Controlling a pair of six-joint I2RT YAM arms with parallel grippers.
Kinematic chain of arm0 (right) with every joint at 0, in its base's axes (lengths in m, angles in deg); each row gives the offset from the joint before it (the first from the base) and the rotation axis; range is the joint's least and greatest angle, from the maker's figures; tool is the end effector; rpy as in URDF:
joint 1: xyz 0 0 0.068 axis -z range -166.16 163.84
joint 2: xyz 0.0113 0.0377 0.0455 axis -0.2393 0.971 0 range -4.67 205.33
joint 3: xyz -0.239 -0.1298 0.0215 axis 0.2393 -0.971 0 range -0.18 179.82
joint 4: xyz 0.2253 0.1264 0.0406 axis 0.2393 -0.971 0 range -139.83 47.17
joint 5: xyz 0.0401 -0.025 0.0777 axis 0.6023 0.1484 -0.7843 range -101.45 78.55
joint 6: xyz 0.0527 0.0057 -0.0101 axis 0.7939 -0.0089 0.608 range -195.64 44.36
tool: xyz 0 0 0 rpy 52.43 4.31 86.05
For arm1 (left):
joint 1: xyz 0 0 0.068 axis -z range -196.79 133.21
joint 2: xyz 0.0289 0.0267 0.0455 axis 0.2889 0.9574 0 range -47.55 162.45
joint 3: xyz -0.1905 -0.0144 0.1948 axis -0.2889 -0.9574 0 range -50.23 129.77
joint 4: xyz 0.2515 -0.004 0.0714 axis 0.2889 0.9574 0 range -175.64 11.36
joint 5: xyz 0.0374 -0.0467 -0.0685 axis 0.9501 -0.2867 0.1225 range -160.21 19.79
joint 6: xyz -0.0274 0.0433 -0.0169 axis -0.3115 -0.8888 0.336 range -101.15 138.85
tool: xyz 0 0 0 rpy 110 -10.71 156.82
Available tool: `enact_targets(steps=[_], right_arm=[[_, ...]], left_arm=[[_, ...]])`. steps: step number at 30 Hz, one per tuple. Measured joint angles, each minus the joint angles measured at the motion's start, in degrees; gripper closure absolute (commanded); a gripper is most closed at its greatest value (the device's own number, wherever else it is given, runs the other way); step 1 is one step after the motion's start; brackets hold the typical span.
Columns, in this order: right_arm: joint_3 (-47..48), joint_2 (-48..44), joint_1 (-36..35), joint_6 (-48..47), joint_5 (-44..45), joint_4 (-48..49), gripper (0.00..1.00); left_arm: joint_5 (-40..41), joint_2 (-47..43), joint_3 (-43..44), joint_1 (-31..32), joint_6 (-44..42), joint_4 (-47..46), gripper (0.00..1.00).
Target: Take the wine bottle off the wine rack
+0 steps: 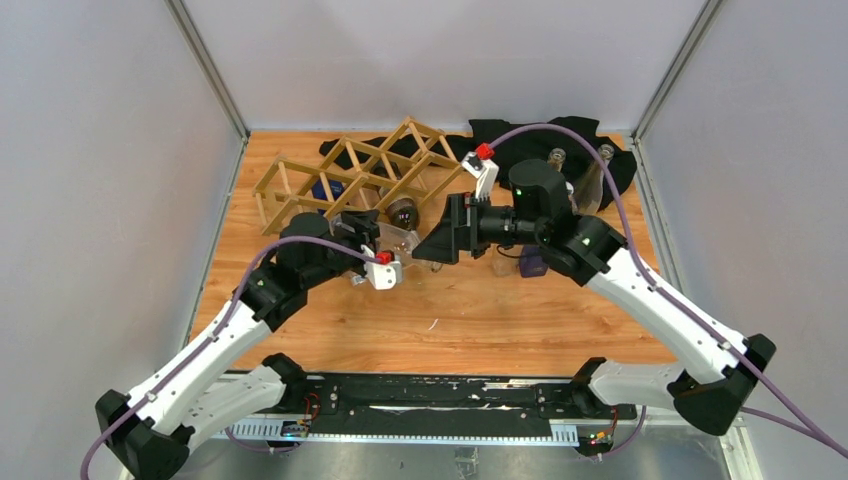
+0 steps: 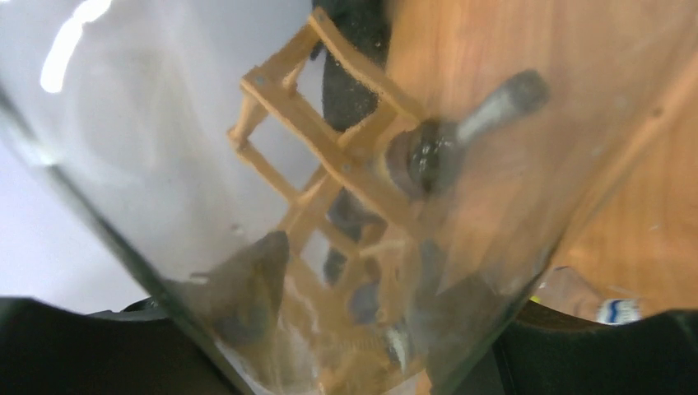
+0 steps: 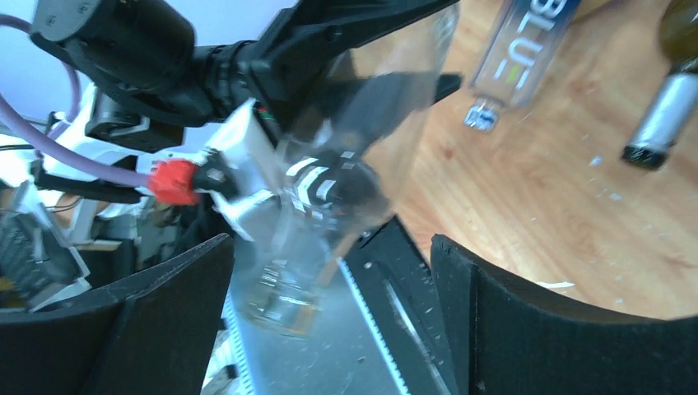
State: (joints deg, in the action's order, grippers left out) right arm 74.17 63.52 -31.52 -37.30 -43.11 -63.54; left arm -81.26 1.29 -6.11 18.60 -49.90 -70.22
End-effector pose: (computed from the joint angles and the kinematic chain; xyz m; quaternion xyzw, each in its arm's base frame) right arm 0.1695 0.1983 0.4183 -0.2132 0.7493 0.5535 0.2945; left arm 0.1572 -0.1200 0.3144 0.6776 0.4582 0.0880 0.5685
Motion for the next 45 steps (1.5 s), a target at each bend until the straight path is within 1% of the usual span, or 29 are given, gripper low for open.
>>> enact_targets(steps=[6,10,14,18,19,22,23,26,30,32,33,34,35,36,37,38,39,40,41,45], right_arm=[[1.05,-5.81,0.0,-7.72,5.79,-1.22,0.06],[1.05,-8.59,0.0,-10.91,6.27,1.38,0.06],[1.07,-8.66,0.0,-13.0,5.75,4.48,0.05],[1.16,-6.34,-0.02,-13.97,4.17,6.75,0.05],[1.16,-5.81,-0.04,-13.99,3.91,7.28,0.06],[1.14,-4.35,-0.15,-13.92,3.58,9.16,0.18],[1.14,-3.96,-0.26,-13.94,3.56,9.92,0.28],[1.14,-3.15,-0.7,-13.53,3.17,12.22,0.5],[1.36,-2.38,-1.27,-13.55,4.33,14.36,0.84],[1.9,-1.88,-1.46,-13.88,5.35,14.23,0.98],[2.12,-1.68,-1.66,-13.97,5.95,14.19,1.0],[2.34,-1.53,-1.95,-13.99,6.8,14.1,1.0],[2.51,-1.49,-2.19,-13.99,7.43,13.97,1.0],[2.69,-1.42,-2.32,-13.99,8.0,13.79,1.0],[2.8,-1.42,-2.45,-13.97,8.52,13.68,1.0],[2.95,-1.38,-2.58,-13.94,9.11,13.57,1.0],[3.08,-1.31,-2.64,-13.94,9.66,13.35,1.0],[3.32,-1.22,-2.67,-13.88,10.34,13.05,1.0],[3.8,-1.01,-2.67,-13.92,10.8,12.41,1.0],[6.84,1.86,-3.34,-17.0,16.79,6.4,1.0]], left_arm=[[-7.15,-1.36,8.22,0.0,16.48,8.5,1.0],[-12.7,0.13,12.17,0.02,25.86,13.42,1.0],[-18.23,3.21,15.13,0.02,34.12,17.62,1.0],[-21.79,4.68,15.85,0.0,40.89,19.58,1.0],[-22.43,4.79,16.0,0.02,41.97,19.87,1.0],[-24.48,5.05,16.65,0.02,45.79,20.41,1.0],[-25.2,5.18,16.98,0.02,47.08,20.39,1.0],[-26.49,5.68,17.64,0.0,50.6,20.35,1.0],[-27.5,6.49,17.7,0.0,53.37,21.38,1.0],[-27.54,6.75,17.7,-0.02,54.47,21.44,1.0],[-27.5,6.8,17.7,-0.02,54.93,21.44,1.0],[-27.5,6.82,17.7,-0.02,55.36,21.44,1.0],[-27.52,6.82,17.7,-0.02,55.95,21.42,0.97],[-27.54,6.84,17.7,-0.02,56.33,21.33,0.88],[-27.58,6.93,17.7,-0.02,56.74,21.16,0.68],[-27.61,7.04,17.7,-0.02,57.07,20.98,0.45],[-27.63,7.28,17.77,-0.02,57.42,20.81,0.19],[-27.63,7.74,17.94,-0.02,57.81,20.7,0.03],[-27.34,8.13,18.14,-0.02,58.9,20.59,0.01],[-26.62,10.34,20.92,-0.68,60.7,20.48,0.0]])
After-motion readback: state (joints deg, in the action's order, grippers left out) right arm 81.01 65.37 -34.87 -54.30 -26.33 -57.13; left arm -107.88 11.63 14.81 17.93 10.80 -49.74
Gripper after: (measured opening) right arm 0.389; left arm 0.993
